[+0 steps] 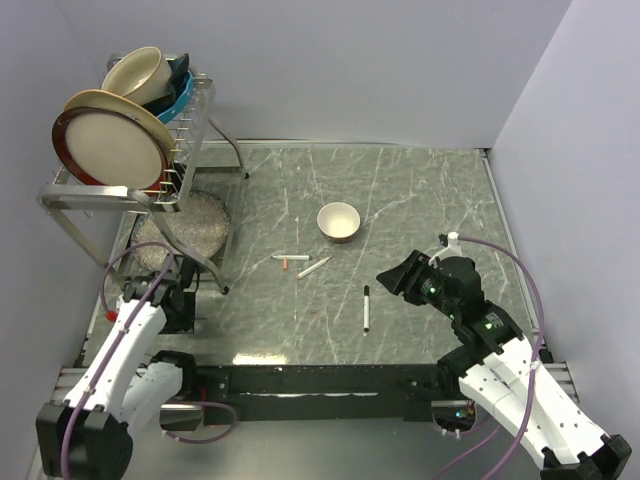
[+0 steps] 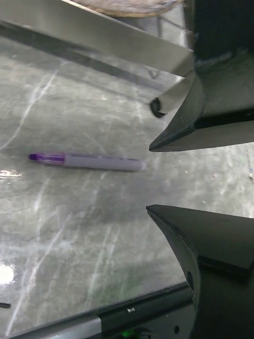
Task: Insert the pens into the pen caps
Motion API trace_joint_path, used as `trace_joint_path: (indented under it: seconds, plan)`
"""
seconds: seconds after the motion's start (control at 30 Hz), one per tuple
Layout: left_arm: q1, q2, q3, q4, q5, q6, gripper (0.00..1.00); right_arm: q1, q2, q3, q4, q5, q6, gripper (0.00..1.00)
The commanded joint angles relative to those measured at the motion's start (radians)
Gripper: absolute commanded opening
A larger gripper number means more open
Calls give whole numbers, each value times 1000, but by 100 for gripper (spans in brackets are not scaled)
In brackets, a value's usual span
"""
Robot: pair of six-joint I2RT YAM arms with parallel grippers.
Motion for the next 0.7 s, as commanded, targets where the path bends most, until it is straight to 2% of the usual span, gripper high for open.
trace_joint_path:
  seconds: [0.0,0.2,0.5,0.67]
  plan:
    - [48,71,10,94,19,71,48,2,-4,18,17,5,-6,58]
    - [84,140,-13,161,7,109,46,3,-11,38,8,19,-17,58]
    - [168,235,-95,270,79,158,42,2,-2,52,8,9,-23,58]
    - [183,342,-88,266,87,186,29,2,-4,67,-4,19,-29,58]
